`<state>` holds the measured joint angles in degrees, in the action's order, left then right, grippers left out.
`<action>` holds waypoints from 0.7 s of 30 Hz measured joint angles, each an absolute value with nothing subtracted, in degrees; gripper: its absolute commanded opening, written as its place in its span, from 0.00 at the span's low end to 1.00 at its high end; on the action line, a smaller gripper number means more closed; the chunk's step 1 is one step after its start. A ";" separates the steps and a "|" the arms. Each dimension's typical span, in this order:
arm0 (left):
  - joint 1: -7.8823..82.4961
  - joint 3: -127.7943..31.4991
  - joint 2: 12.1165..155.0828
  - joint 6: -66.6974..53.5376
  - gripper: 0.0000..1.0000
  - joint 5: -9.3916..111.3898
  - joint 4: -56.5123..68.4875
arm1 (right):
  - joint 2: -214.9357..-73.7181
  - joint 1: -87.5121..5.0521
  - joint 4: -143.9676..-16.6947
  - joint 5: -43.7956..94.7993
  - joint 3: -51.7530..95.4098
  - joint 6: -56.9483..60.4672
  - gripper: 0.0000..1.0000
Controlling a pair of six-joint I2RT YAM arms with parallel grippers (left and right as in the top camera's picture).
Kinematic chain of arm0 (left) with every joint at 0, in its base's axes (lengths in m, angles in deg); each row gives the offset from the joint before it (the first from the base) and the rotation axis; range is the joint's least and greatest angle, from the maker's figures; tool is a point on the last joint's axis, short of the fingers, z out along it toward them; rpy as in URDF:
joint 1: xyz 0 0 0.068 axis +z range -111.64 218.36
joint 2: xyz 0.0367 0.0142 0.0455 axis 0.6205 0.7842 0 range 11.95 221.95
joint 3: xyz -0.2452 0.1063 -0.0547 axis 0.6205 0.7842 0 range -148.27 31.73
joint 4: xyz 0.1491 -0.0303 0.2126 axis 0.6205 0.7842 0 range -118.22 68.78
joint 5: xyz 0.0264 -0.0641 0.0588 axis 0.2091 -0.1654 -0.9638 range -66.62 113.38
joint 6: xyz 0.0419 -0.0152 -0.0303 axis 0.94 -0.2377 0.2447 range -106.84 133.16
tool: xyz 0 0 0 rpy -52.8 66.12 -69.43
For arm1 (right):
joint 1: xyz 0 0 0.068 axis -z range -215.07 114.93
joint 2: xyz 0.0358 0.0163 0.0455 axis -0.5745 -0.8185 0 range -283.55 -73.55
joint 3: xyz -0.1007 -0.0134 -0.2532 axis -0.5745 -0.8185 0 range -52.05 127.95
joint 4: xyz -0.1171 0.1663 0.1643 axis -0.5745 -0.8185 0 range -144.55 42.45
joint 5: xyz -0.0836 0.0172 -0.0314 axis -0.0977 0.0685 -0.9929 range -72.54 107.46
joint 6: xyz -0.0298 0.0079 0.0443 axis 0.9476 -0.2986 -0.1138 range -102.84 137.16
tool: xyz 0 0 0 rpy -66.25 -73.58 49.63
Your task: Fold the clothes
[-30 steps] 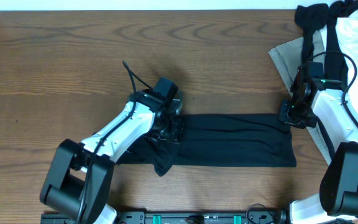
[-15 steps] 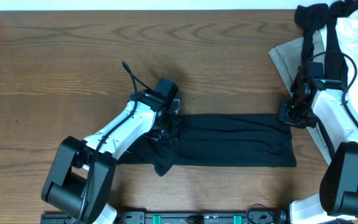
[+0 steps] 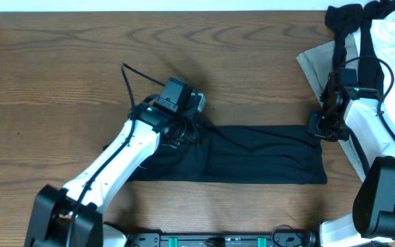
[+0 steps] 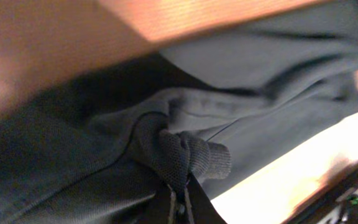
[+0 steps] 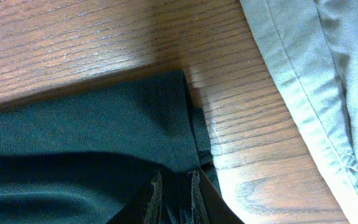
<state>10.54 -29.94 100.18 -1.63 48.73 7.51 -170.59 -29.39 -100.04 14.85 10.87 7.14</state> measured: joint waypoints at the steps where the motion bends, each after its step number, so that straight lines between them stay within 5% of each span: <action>1: 10.54 -30.18 99.98 -1.63 0.07 48.73 7.11 | -170.59 -29.39 -100.04 14.85 10.87 7.14 0.16; 5: 10.54 -30.31 100.37 -1.50 0.16 48.44 6.76 | -170.59 -29.39 -100.06 14.85 10.87 7.14 0.16; 8: 10.54 -30.31 101.14 -1.17 0.40 48.31 6.74 | -170.59 -29.39 -100.14 14.85 10.87 7.14 0.16; 21: 10.54 -30.31 101.64 -1.61 0.43 47.96 8.67 | -170.57 -29.39 -100.23 14.85 10.87 7.14 0.17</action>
